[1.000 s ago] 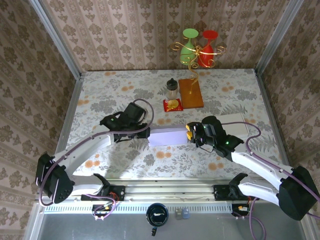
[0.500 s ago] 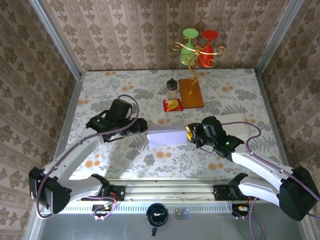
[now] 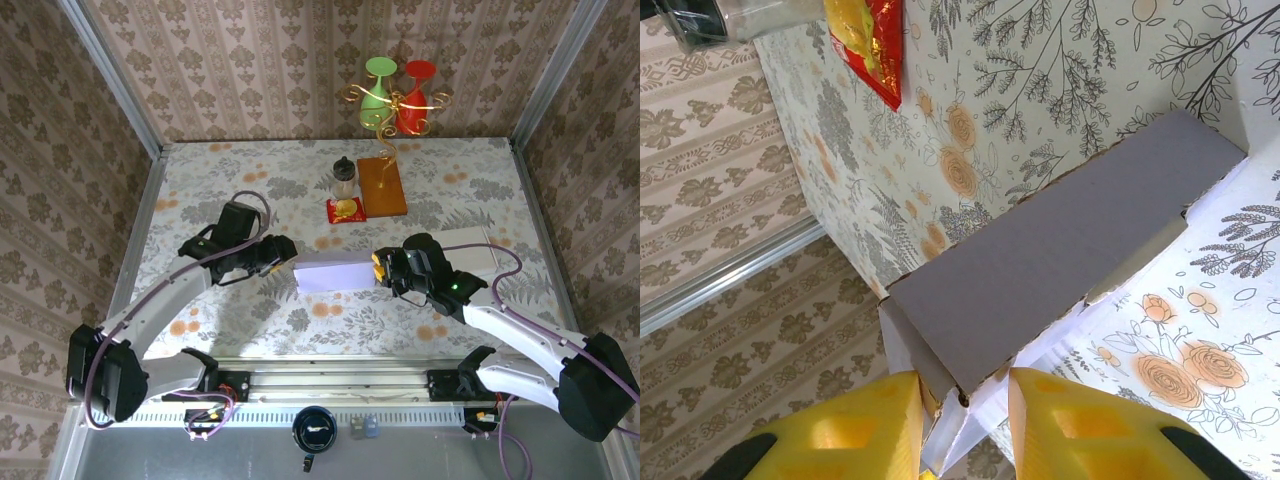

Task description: Fold the paper box

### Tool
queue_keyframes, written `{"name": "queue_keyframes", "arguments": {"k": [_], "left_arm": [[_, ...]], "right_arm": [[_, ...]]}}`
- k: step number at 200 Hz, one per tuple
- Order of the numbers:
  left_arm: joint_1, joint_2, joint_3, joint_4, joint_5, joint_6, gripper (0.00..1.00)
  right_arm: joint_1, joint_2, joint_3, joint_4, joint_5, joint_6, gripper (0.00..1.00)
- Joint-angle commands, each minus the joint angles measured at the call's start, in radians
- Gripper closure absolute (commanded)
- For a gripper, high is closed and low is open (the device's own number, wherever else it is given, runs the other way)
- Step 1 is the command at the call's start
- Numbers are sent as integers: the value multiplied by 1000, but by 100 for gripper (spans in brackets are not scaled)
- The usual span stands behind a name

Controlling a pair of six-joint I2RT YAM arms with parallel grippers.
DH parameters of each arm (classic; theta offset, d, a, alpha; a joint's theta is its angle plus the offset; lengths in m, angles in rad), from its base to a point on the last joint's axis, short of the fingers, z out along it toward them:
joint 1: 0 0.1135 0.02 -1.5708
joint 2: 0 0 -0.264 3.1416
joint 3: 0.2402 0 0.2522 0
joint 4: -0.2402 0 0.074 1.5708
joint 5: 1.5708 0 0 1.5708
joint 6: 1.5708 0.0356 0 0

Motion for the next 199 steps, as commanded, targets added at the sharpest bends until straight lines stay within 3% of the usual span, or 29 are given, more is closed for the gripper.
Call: {"name": "queue_keyframes", "arguments": {"k": [1, 50, 152, 199], "left_arm": [[8, 7, -23, 53, 33, -30, 57], [12, -8, -67, 68, 44, -33, 66], [9, -19, -195, 165, 86, 29, 69], [-24, -9, -252, 217, 69, 90, 80]], "right_arm": [[1, 27, -30, -152, 33, -10, 71], [1, 28, -27, -158, 33, -11, 71], [0, 33, -21, -250, 22, -18, 71], [-2, 56, 5, -311, -7, -31, 71]]}}
